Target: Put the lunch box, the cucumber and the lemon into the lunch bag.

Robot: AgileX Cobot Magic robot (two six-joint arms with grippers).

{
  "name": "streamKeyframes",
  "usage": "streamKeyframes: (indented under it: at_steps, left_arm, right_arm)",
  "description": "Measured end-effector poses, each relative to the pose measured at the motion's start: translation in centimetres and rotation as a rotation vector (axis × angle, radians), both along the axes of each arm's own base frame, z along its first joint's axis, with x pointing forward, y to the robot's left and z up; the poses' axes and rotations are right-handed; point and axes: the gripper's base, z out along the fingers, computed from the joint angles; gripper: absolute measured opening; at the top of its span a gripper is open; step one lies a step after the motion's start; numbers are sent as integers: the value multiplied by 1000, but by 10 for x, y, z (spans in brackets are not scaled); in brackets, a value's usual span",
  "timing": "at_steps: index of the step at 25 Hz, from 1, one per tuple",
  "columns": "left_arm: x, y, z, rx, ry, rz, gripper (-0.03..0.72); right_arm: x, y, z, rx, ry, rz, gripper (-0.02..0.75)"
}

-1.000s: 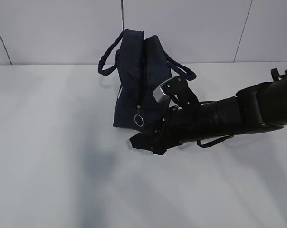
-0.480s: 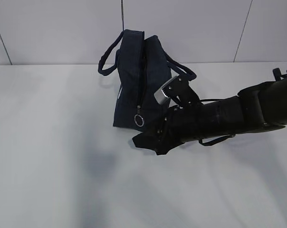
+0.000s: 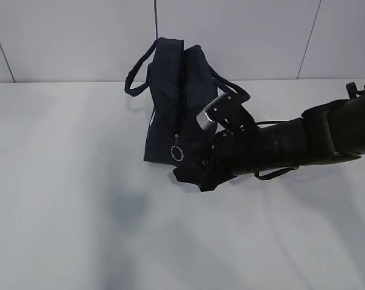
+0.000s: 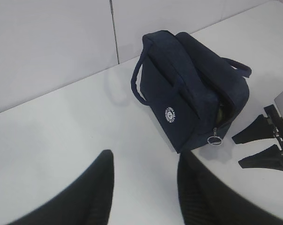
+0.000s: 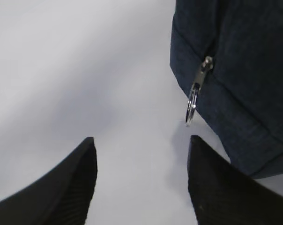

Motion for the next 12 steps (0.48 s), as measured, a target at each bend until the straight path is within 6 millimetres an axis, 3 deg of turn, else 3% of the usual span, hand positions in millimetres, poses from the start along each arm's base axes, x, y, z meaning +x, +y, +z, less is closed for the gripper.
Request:
streamKeyframes:
  at_steps: [12]
  left_arm:
    - [0,0,1,-2,-7,3,302]
  right_arm:
    - [10,3,7,26,0,-27,456]
